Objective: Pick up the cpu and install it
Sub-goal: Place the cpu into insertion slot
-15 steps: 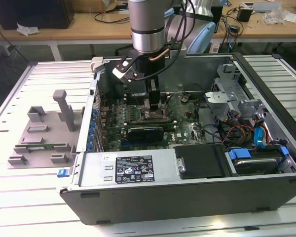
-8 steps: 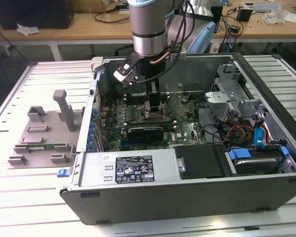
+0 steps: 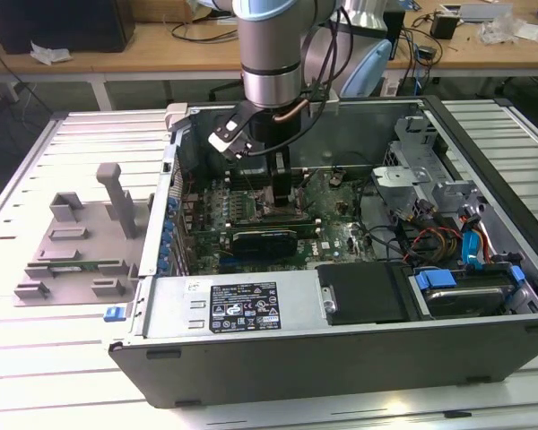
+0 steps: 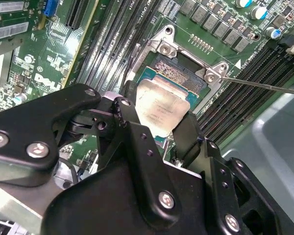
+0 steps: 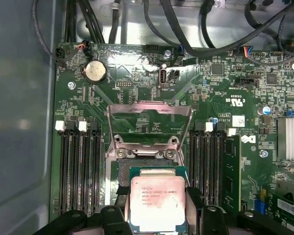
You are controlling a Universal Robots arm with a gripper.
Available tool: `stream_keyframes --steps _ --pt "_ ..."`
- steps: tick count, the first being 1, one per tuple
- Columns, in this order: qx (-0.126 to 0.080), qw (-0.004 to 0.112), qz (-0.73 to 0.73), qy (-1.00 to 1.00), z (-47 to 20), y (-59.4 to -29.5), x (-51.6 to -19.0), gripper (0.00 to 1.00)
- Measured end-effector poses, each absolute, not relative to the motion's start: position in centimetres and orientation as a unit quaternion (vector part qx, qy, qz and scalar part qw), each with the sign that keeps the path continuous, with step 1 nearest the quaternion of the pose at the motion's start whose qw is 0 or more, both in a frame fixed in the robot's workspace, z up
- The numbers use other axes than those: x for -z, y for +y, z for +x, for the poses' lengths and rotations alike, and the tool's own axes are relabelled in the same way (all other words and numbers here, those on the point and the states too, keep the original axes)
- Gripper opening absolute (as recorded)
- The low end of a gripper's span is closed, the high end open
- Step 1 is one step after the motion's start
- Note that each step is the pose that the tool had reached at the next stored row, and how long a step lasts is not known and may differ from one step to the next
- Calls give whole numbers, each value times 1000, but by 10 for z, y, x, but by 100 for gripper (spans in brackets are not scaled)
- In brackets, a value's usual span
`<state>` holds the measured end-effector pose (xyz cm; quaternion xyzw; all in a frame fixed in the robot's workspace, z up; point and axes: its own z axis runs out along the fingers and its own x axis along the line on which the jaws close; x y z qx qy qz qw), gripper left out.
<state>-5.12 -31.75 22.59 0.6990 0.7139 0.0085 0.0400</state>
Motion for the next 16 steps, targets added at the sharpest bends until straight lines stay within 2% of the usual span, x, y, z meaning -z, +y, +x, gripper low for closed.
stream_keyframes --steps 16 --pt "-10 39 699 714 -51 -312 -208 54"
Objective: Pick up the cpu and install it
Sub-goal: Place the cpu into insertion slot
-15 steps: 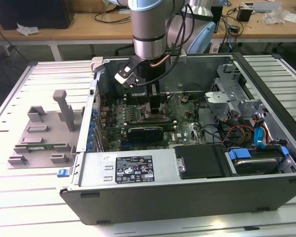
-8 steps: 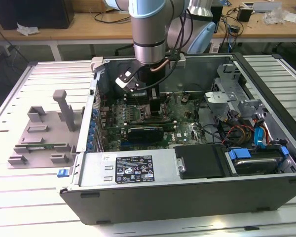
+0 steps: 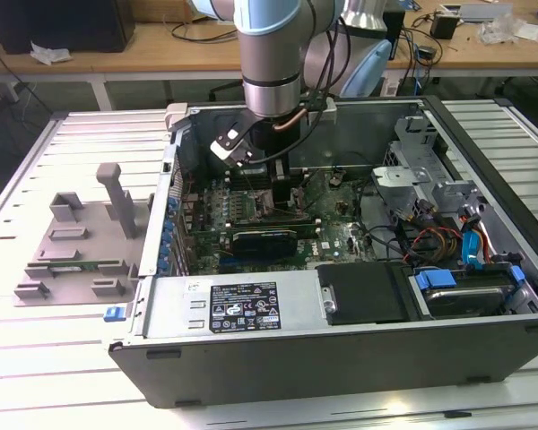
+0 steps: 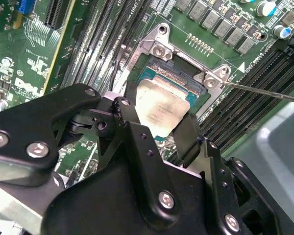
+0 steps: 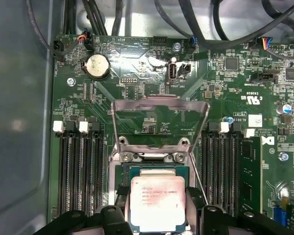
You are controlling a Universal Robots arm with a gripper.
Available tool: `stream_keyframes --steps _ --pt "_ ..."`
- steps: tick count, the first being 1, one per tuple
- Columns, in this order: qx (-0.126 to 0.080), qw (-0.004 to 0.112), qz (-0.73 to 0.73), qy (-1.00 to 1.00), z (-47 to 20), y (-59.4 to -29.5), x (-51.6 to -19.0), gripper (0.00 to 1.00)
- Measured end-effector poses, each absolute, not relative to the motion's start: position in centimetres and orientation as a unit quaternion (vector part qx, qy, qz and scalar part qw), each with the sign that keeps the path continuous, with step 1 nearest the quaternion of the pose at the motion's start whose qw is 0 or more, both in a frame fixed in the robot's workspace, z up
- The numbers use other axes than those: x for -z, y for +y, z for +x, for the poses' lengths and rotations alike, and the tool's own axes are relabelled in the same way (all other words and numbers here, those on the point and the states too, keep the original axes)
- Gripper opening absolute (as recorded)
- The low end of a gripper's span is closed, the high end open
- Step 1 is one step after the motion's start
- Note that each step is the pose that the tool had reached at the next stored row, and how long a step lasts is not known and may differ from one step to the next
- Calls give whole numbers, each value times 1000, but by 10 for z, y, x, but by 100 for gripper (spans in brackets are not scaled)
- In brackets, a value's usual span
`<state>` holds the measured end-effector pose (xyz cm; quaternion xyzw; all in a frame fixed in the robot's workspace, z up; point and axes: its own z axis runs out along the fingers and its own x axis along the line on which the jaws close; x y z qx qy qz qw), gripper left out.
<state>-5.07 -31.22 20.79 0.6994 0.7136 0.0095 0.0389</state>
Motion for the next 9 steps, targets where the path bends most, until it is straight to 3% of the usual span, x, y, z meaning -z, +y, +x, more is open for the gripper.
stream_keyframes --steps 9 --pt "-9 39 701 712 -53 -310 -198 54"
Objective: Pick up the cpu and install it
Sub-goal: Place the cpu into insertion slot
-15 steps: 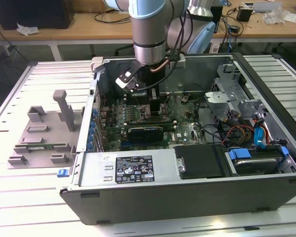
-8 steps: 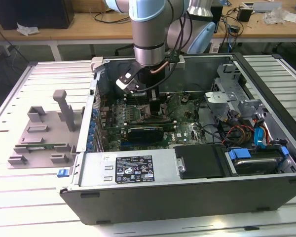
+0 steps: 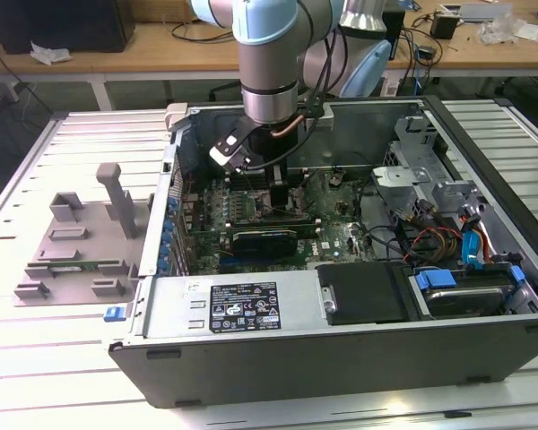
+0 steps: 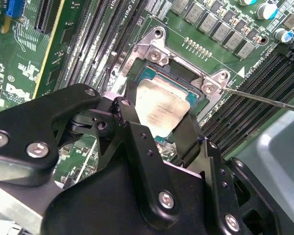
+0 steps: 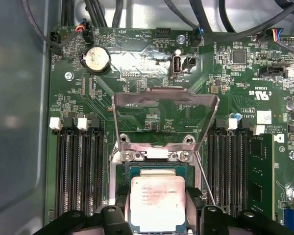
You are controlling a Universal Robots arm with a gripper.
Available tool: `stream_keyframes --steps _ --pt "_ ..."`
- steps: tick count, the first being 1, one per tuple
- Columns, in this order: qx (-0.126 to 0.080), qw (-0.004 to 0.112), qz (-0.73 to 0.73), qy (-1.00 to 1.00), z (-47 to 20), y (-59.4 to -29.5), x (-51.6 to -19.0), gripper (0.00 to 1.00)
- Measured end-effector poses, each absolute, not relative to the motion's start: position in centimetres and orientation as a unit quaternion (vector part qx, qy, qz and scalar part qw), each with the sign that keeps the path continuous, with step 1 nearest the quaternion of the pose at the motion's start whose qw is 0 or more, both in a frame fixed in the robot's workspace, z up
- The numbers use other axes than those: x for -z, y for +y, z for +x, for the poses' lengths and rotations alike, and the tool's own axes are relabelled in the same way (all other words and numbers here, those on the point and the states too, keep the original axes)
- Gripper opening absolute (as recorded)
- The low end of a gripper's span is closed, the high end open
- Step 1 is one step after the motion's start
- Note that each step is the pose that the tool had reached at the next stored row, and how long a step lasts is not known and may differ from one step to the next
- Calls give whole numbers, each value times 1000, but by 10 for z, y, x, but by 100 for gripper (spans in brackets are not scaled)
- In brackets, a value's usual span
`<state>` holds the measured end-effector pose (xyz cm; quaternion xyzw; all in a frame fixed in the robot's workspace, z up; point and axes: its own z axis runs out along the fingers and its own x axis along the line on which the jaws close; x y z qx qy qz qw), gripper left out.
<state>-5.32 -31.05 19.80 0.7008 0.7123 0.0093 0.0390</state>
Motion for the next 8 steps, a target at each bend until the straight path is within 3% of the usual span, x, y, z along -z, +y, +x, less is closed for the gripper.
stream_keyframes --steps 8 --pt "-9 39 701 712 -53 -310 -197 54"
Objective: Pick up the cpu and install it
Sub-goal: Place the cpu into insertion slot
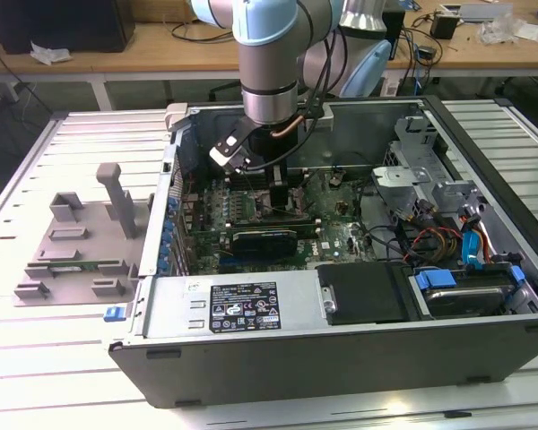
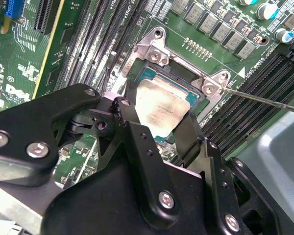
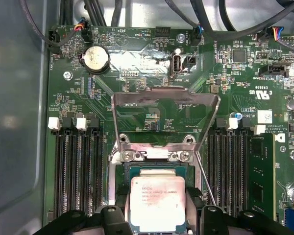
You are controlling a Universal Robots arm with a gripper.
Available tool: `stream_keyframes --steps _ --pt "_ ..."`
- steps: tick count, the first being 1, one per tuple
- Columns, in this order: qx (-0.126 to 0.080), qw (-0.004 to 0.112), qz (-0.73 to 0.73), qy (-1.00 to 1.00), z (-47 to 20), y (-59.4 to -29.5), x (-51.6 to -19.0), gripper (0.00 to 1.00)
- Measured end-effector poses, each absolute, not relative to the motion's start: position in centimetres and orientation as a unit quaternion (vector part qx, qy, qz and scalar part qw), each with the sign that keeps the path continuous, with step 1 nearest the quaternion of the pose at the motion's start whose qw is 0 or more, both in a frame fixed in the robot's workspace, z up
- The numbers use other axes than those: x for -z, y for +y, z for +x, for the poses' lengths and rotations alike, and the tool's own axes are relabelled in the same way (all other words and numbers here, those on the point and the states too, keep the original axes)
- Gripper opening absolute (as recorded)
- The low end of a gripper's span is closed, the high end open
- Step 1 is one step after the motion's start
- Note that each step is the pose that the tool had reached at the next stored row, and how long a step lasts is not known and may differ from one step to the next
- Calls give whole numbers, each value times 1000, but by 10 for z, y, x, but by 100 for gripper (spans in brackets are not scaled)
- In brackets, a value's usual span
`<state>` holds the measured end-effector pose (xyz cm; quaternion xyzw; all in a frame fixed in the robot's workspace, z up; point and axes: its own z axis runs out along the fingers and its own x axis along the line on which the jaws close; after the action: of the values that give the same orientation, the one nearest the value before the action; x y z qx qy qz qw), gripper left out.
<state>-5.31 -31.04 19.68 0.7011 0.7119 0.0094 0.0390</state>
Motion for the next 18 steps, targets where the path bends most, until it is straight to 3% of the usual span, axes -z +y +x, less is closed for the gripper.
stream_keyframes --steps 5,6,18 --pt "-10 39 701 712 -53 -310 -197 55" --pt "-10 39 701 712 -53 -310 -196 62" --pt "-9 39 701 712 -53 -310 -219 62"
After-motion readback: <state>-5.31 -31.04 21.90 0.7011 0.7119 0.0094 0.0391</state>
